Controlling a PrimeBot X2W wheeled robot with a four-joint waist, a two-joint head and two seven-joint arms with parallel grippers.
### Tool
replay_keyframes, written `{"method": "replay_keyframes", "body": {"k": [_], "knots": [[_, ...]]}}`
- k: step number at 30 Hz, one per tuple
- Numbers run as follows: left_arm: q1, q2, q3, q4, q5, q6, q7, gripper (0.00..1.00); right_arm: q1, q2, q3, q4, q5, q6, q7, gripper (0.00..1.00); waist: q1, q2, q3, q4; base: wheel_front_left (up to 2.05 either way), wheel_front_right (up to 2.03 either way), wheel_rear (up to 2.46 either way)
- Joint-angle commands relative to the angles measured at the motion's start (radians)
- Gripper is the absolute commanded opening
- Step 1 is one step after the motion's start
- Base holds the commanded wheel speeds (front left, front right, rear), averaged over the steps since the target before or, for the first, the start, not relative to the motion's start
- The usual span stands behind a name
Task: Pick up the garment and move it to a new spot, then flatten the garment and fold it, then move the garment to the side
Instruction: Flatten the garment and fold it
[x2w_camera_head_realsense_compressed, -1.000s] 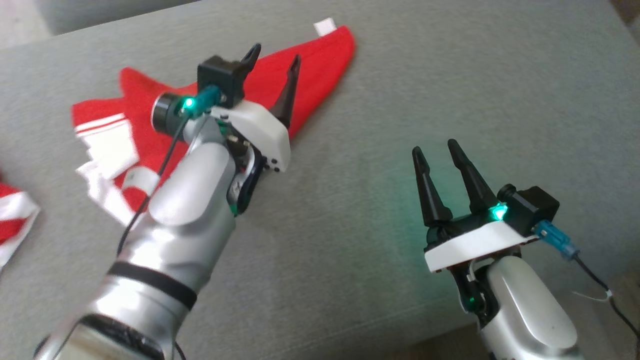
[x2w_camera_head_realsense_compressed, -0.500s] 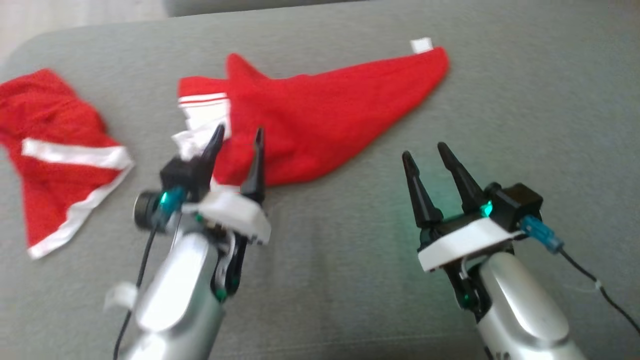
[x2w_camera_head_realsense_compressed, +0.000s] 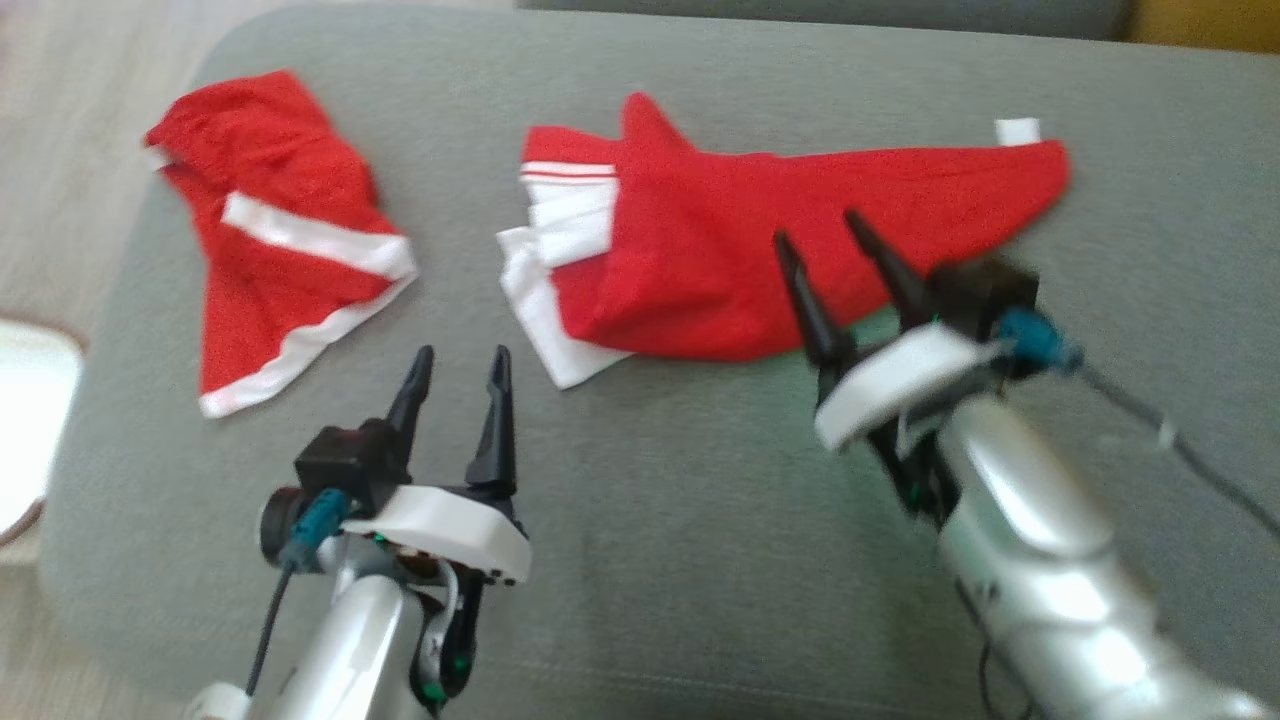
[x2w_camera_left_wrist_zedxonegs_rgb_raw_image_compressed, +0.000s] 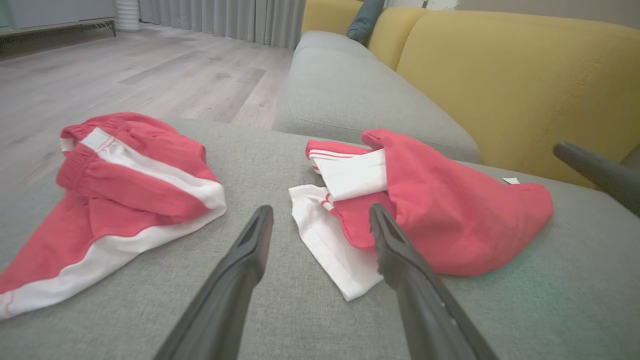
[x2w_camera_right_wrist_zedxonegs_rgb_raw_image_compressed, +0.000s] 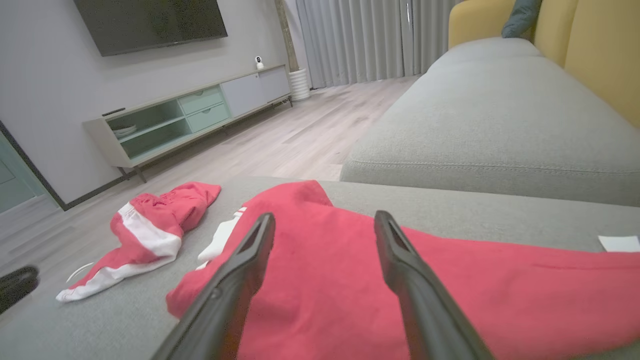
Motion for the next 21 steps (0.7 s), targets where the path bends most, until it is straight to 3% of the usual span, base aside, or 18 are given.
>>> {"method": "replay_keyframes", "body": {"k": [1, 11, 21], "knots": [[-0.021, 0.009, 0.023, -0.041, -0.006, 0.005, -0.012, 1.0, -0.056, 0.009, 0.017, -0.016, 0.016, 0.008, 0.008, 1.0, 0.0, 0.0, 0.013, 0.044, 0.0, 0.0, 0.0], [-0.013, 0.009, -0.077, -0.067, -0.048, 0.019, -0.012, 1.0, -0.302, -0.011, 0.02, 0.23, 0.137, 0.008, 0.157, 1.0, 0.0, 0.0, 0.053, 0.224, 0.0, 0.0, 0.0], [0.007, 0.009, -0.162, -0.093, -0.087, 0.035, -0.012, 1.0, -0.474, -0.03, -0.001, 0.481, 0.111, 0.008, 0.251, 1.0, 0.0, 0.0, 0.092, 0.327, 0.0, 0.0, 0.0]]}}
